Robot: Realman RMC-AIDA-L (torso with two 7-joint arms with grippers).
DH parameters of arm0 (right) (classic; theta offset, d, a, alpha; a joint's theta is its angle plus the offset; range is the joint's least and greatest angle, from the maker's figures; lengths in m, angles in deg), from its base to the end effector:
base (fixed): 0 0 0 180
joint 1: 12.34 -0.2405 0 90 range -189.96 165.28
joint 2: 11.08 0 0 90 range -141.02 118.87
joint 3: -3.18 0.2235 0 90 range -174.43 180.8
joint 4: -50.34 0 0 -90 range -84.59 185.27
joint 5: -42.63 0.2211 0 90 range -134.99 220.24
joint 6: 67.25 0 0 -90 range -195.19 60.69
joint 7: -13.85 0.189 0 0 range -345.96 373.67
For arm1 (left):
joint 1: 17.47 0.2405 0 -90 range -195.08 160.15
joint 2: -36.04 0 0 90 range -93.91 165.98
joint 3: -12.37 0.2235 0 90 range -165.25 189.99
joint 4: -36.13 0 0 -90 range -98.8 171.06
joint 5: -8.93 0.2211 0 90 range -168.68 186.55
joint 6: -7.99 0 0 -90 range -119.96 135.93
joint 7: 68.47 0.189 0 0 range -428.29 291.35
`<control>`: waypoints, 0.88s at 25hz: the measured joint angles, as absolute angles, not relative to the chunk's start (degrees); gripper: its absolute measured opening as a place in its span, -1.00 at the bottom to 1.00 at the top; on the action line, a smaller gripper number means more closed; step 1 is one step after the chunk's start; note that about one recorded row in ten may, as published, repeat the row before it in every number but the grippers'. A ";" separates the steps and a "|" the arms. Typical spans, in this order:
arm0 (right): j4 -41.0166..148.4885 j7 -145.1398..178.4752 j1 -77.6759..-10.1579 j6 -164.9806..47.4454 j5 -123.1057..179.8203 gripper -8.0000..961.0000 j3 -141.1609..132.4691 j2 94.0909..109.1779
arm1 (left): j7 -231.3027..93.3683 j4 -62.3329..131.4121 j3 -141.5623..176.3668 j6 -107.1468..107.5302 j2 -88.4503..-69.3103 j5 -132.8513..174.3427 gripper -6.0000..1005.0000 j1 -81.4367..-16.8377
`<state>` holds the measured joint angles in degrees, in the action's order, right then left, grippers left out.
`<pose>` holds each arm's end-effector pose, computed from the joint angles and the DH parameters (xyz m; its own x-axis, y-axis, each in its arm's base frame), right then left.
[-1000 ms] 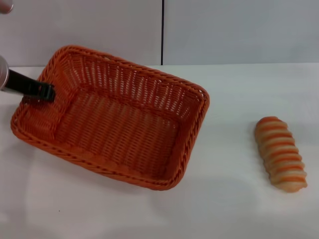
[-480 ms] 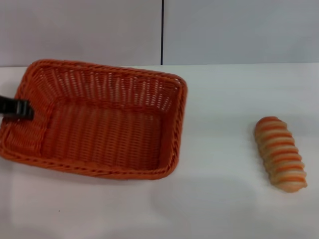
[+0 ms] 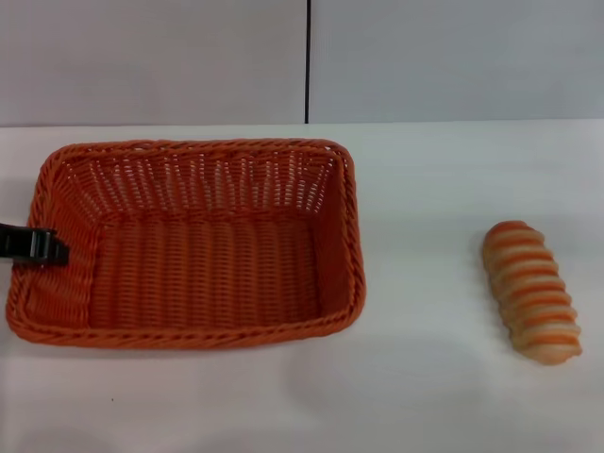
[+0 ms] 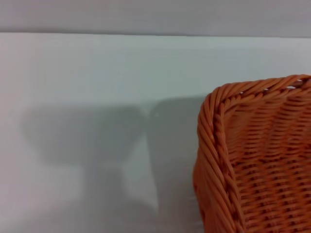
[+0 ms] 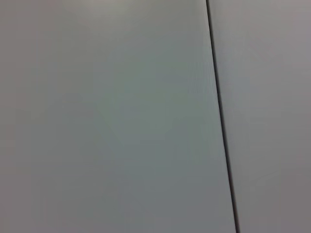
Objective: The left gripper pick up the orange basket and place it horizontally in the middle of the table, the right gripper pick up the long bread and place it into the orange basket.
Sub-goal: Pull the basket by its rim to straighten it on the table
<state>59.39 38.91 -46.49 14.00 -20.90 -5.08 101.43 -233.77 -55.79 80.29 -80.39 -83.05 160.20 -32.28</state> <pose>0.2773 0.4092 0.1544 0.6211 0.4485 -0.6428 -0.6946 -0.0649 -0.7165 -0.2601 0.3263 0.0577 0.3198 0.9184 0.2329 0.8167 -0.1425 -0.5592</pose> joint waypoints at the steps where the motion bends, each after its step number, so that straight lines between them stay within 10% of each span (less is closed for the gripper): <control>1: 59.39 38.91 -46.48 14.05 -20.88 0.25 -5.09 101.54 | -233.77 -55.79 80.29 -80.39 -83.05 160.20 -0.71 -32.28; 22: 59.89 38.99 -45.76 14.60 -20.98 0.25 -5.07 102.71 | -233.45 -53.68 81.75 -82.44 -82.43 153.32 -0.70 -30.62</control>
<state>59.89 38.99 -45.76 14.60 -20.98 -5.07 102.71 -233.45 -53.68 81.75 -82.44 -82.43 153.32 -30.62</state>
